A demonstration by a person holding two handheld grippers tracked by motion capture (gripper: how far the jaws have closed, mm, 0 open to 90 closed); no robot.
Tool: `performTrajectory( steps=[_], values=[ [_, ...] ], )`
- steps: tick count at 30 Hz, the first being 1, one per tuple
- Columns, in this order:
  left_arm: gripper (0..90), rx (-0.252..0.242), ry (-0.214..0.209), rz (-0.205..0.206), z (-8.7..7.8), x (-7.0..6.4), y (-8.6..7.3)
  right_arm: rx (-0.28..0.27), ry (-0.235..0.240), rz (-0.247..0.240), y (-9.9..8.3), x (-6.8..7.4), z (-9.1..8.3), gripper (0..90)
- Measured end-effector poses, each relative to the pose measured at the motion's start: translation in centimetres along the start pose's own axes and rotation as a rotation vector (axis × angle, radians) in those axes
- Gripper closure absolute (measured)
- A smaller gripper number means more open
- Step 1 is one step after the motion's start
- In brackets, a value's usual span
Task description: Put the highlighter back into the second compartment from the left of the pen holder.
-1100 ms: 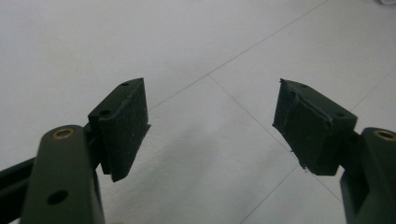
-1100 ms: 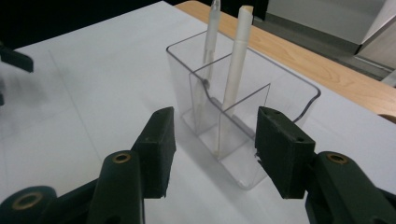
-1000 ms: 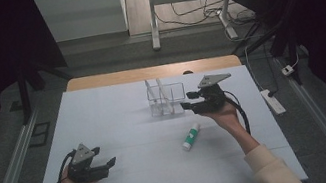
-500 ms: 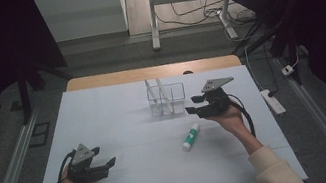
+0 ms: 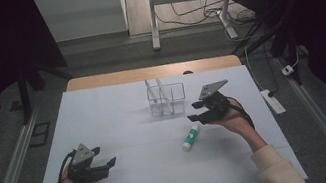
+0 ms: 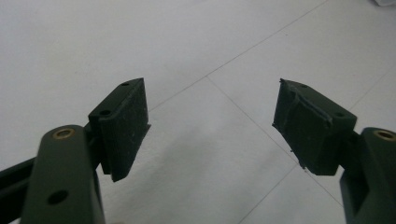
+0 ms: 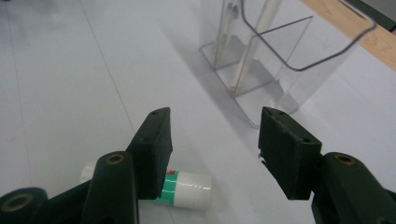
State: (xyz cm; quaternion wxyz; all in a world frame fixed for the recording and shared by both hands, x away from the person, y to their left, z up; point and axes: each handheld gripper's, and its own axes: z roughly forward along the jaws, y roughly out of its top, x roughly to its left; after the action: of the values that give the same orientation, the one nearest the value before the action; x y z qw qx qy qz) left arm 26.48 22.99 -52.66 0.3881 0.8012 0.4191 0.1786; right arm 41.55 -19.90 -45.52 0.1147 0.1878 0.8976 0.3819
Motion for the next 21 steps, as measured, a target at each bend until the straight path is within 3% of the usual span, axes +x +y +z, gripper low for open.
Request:
performTrajectory(
  steps=[6, 21],
  values=[
    [26.2, 0.0, 0.0, -0.001, 0.0, 0.05, -0.02, 0.036, 0.025, -0.037, 0.1, 0.37, 0.39, 43.7],
    [26.2, -0.004, -0.004, 0.003, -0.07, -0.15, 0.1, 0.079, 0.036, -0.047, -0.55, 0.53, 0.36, 43.3]
  ],
)
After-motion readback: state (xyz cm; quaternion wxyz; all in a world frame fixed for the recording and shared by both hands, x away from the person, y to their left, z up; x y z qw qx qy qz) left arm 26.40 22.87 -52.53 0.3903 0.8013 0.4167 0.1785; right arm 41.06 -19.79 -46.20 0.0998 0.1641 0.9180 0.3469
